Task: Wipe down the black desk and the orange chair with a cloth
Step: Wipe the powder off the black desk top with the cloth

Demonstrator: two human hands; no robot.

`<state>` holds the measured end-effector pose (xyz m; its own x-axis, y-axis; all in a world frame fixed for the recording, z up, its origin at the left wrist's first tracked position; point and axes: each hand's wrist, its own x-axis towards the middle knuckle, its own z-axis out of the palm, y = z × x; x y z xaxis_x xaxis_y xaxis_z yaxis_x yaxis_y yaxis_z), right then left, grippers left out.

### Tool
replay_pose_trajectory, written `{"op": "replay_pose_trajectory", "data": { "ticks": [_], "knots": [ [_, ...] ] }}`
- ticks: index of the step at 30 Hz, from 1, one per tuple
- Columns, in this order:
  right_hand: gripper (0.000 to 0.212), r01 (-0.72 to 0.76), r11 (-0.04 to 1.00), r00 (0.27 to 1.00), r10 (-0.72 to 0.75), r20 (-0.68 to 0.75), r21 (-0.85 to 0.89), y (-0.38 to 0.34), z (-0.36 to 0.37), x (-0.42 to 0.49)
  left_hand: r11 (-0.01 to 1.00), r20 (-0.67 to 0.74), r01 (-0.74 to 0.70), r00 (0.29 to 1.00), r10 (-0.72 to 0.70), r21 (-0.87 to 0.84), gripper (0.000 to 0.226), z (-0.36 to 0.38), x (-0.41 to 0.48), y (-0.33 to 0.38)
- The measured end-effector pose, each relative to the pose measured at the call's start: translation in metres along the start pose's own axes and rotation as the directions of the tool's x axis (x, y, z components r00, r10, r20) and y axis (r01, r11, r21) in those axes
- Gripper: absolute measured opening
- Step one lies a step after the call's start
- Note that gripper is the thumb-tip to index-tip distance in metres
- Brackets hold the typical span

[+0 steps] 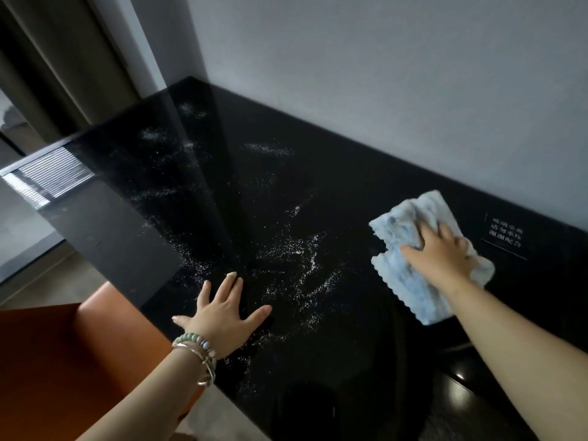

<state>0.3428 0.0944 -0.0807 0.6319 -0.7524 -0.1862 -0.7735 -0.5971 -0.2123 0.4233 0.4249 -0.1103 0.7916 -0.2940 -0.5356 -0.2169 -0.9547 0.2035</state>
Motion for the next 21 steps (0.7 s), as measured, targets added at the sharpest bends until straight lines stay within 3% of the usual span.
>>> {"op": "replay_pose_trajectory", "data": {
  "ticks": [1, 3, 7, 9, 11, 13, 14, 16, 18, 19, 21],
  "knots": [
    [0.053, -0.025, 0.998, 0.995, 0.030, 0.096, -0.054, 0.001, 0.004, 0.003, 1.000, 0.003, 0.001, 1.000, -0.001, 0.000, 0.095, -0.001, 0.000, 0.000],
    [0.052, 0.034, 0.995, 0.996, -0.027, 0.083, -0.096, -0.008, 0.019, -0.003, 1.000, 0.010, 0.005, 1.000, -0.005, -0.006, 0.093, -0.004, 0.001, -0.001],
    [0.049, 0.320, 0.934, 0.947, -0.319, 0.030, -0.160, -0.048, 0.055, -0.053, 1.000, 0.025, 0.007, 1.000, -0.007, -0.006, 0.094, -0.006, 0.002, -0.002],
    [0.050, 0.482, 0.869, 0.876, -0.482, 0.034, -0.113, -0.061, 0.067, -0.082, 1.000, 0.012, 0.012, 1.000, -0.012, -0.001, 0.090, -0.002, 0.001, -0.001],
    [0.046, 0.650, 0.759, 0.758, -0.649, 0.067, 0.007, -0.064, 0.072, -0.100, 1.000, -0.006, 0.026, 1.000, -0.026, 0.009, 0.079, 0.002, 0.002, -0.001],
    [0.043, 0.709, 0.698, 0.698, -0.715, 0.046, 0.096, -0.061, 0.061, -0.100, 0.999, -0.016, 0.032, 0.999, -0.032, 0.019, 0.068, 0.003, 0.003, -0.001],
    [0.043, 0.694, 0.713, 0.718, -0.695, -0.036, 0.102, -0.054, 0.056, -0.093, 0.999, -0.028, 0.032, 0.999, -0.032, 0.014, 0.064, 0.003, 0.002, -0.001],
    [0.045, 0.546, 0.836, 0.825, -0.524, -0.210, 0.056, -0.034, 0.042, -0.073, 0.999, -0.091, 0.004, 0.996, -0.001, 0.033, 0.060, 0.004, 0.000, -0.004],
    [0.050, 0.269, 0.963, 0.950, -0.270, -0.154, -0.029, -0.011, 0.030, -0.057, 0.992, -0.196, -0.060, 0.977, 0.081, 0.114, 0.060, 0.008, -0.006, -0.009],
    [0.050, 0.159, 0.984, 0.983, -0.165, -0.085, -0.076, -0.003, 0.029, -0.053, 0.986, -0.238, -0.087, 0.964, 0.120, 0.144, 0.060, 0.010, -0.009, -0.013],
    [0.045, 0.078, 0.988, 0.997, -0.081, -0.017, -0.131, 0.000, 0.037, -0.059, 0.981, -0.273, -0.115, 0.950, 0.155, 0.159, 0.061, 0.015, -0.015, -0.020]
  ]
}}
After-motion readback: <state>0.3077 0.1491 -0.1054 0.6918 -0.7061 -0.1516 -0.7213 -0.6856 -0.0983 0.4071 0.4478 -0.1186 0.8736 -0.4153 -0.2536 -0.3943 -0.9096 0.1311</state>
